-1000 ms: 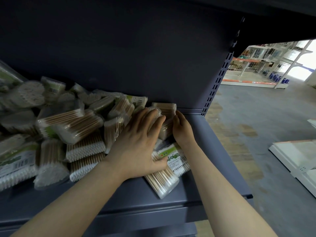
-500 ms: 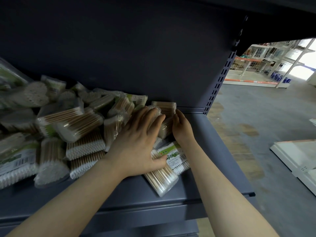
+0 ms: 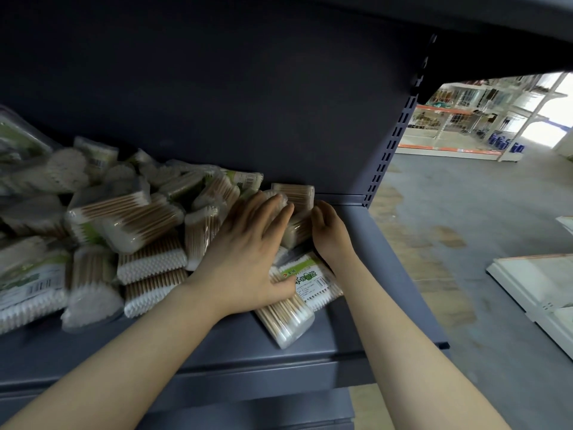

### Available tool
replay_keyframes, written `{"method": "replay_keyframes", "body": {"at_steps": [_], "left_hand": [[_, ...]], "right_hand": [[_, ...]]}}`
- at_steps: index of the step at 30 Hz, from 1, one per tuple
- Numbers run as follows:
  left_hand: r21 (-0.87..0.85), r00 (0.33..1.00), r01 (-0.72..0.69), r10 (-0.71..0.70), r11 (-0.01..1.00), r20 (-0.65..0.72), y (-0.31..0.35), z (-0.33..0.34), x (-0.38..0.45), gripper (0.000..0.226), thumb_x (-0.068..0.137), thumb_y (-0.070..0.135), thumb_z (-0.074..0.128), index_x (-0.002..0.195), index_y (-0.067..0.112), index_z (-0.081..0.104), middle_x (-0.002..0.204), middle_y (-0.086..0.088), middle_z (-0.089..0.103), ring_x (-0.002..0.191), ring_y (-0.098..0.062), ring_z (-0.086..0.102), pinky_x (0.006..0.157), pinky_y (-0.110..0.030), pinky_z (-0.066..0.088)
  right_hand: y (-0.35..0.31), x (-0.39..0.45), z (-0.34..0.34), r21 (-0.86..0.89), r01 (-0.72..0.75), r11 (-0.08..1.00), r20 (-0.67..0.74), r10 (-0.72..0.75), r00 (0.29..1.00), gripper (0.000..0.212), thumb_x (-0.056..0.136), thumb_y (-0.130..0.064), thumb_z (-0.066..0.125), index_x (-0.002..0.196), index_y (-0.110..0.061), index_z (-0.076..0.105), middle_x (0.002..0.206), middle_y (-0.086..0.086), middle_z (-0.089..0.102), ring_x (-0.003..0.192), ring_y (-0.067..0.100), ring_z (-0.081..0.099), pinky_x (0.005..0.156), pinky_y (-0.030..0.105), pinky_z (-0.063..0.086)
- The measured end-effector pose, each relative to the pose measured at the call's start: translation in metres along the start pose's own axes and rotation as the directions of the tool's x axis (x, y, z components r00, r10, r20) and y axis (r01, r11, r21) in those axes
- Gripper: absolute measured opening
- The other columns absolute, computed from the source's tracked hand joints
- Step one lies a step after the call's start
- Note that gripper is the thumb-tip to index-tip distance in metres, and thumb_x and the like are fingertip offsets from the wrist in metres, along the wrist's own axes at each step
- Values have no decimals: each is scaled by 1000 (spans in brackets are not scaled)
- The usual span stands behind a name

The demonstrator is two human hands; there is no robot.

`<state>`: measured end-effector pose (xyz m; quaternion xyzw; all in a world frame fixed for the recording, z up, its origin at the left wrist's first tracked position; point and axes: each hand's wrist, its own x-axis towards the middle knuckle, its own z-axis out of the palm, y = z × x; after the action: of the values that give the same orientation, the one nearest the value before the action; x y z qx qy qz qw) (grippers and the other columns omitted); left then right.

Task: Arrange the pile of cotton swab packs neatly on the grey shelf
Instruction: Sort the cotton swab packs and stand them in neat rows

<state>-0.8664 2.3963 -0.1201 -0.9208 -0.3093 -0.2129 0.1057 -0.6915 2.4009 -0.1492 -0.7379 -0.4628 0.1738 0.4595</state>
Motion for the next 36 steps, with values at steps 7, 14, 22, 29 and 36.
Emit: {"method": "replay_keyframes", "body": {"at_steps": [7, 14, 22, 29, 36], "left_hand": [[-32, 998, 48, -47, 998, 36, 8, -3, -3, 90, 64, 58, 40, 133, 2, 45, 137, -20, 45, 128, -39, 41, 103, -51, 29], [-69, 994, 109, -110, 992, -10, 21, -12, -10, 65, 71, 46, 40, 121, 8, 58, 133, -20, 49, 119, -40, 49, 97, -50, 38], [-132, 984, 12, -35, 991, -173, 39, -9, -33, 30, 76, 24, 43, 80, 11, 69, 95, -8, 63, 93, -28, 54, 84, -39, 39], [-153, 991, 49, -68, 987, -119, 44, -4, -46, 36, 76, 46, 47, 76, 17, 69, 87, 0, 64, 93, -22, 49, 87, -35, 31], [-168, 991, 105, -116, 980, -61, 49, -14, -47, 37, 65, 50, 44, 72, 18, 63, 79, 4, 62, 86, -25, 60, 84, -32, 32]], "right_hand": [[3, -12, -13, -29, 7, 1000, 3, -6, 1000, 32, 100, -22, 34, 125, -10, 48, 124, 9, 56, 113, 25, 51, 80, 23, 33], [12, -24, -24, -236, 60, 970, 78, -42, 996, 27, 93, -21, 41, 110, -9, 59, 112, 9, 62, 103, 26, 56, 71, 24, 33], [14, -46, -38, -109, 28, 994, 165, -9, 986, 19, 80, -18, 65, 98, -14, 66, 92, 6, 68, 86, 21, 64, 78, 32, 52], [10, -53, -39, -122, 59, 991, 255, -27, 967, 25, 77, -14, 67, 102, -14, 65, 83, 3, 60, 80, 17, 57, 76, 32, 48], [8, -54, -41, -87, -30, 996, 314, 56, 948, 31, 78, -6, 62, 108, -13, 60, 73, -6, 53, 71, 13, 53, 62, 21, 42]]}}
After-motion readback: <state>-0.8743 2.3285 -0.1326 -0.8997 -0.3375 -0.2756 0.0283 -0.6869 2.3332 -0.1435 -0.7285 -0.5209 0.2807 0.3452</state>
